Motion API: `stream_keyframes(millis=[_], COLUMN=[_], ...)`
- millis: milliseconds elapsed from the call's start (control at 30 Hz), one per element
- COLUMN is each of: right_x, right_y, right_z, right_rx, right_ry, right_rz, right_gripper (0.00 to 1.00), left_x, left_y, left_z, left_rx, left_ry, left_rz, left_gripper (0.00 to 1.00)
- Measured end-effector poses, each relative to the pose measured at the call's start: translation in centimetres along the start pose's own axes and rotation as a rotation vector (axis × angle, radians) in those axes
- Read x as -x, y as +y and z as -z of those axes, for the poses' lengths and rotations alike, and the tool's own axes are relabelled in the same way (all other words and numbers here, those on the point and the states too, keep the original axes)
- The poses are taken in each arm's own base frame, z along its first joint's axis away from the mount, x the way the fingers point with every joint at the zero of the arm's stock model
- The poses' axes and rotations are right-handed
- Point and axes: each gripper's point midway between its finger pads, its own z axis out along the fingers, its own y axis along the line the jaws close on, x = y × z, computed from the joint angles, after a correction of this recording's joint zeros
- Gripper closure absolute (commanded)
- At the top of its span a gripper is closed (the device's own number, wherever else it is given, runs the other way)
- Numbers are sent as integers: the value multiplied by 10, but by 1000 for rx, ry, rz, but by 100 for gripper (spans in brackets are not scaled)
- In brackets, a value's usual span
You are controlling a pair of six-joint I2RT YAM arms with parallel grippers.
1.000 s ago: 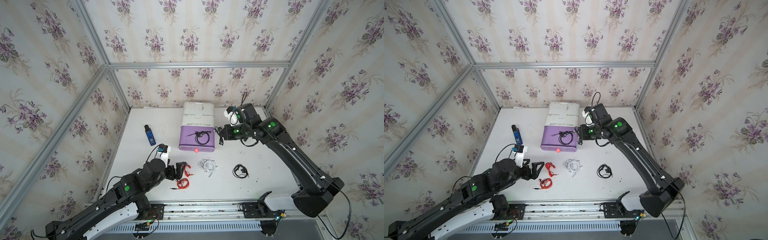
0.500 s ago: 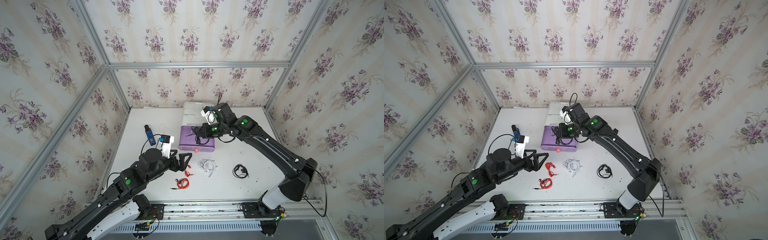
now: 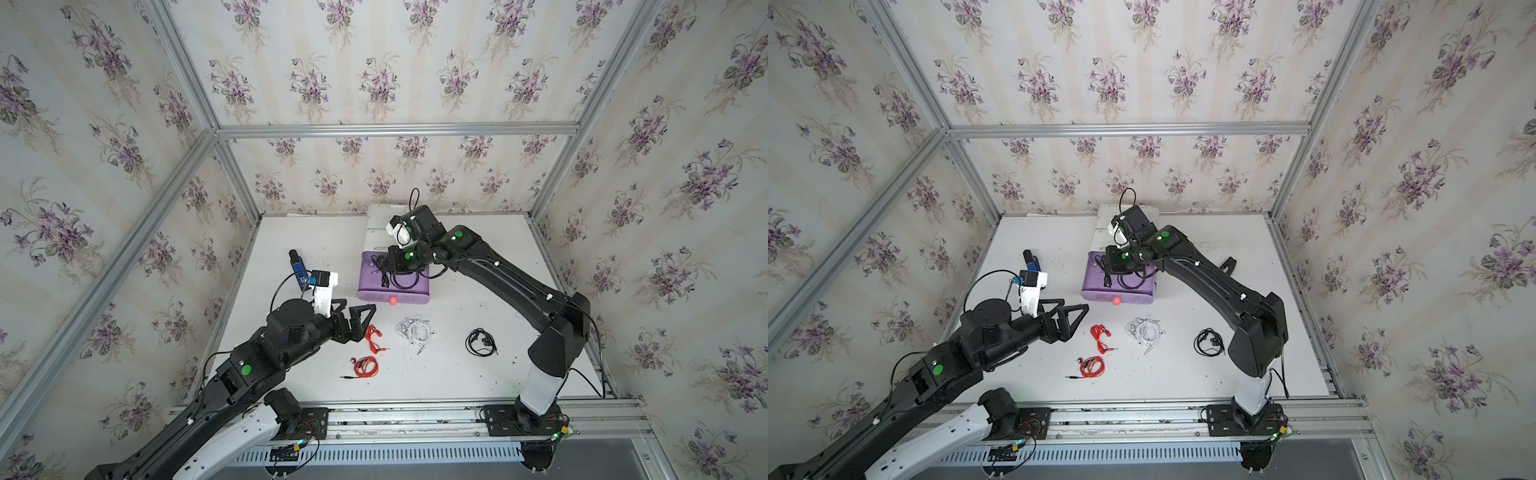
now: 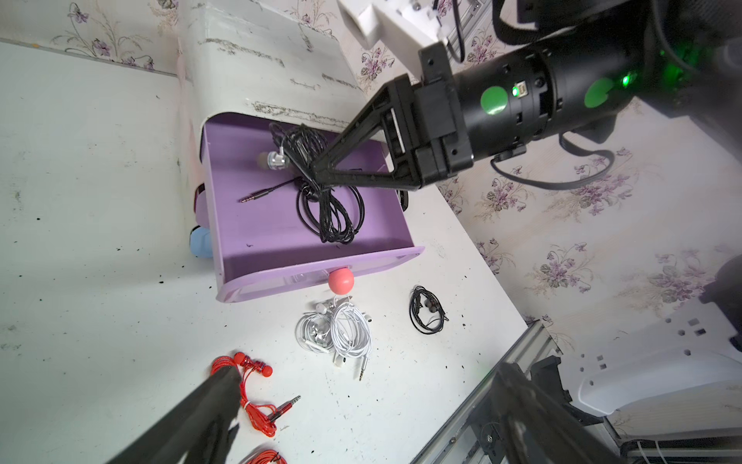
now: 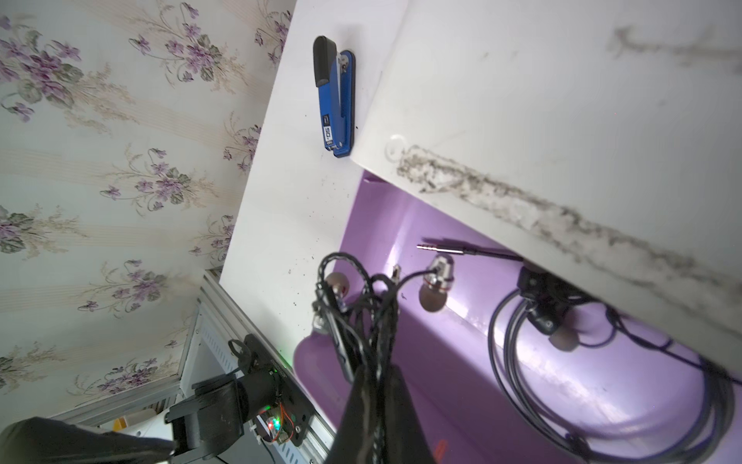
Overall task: Place the wired earphones into the drawer by color
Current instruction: Place the wired earphones in the drawer.
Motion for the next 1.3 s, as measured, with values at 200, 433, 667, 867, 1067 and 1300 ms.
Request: stream_keyframes(millis=[200, 433, 667, 867, 1067, 1300], right_x=[-4, -5, -5, -5, 4, -24], right_y=[-12, -19, -22, -23, -9, -68], right_z=[-16, -29, -31, -29, 16, 126], right_rx=[-36, -57, -69, -73, -60, -128], right_ry=[25, 42, 40, 38, -50, -237], right_rz=[0, -4, -5, -5, 17, -108], right_gripper=[100, 90, 76, 66, 58, 53], left_x=[-4, -12, -18, -21, -24, -27], left_y=[3, 8, 9, 9, 7, 7], left_z=[-2, -8, -12, -13, -14, -10], left_rx=[11, 22, 21, 19, 12, 2], left_ry=[11, 40, 65, 76, 99, 108], left_rz=[0, 1, 7, 9, 9, 9], left_gripper=[0, 0, 0, 0, 0, 0])
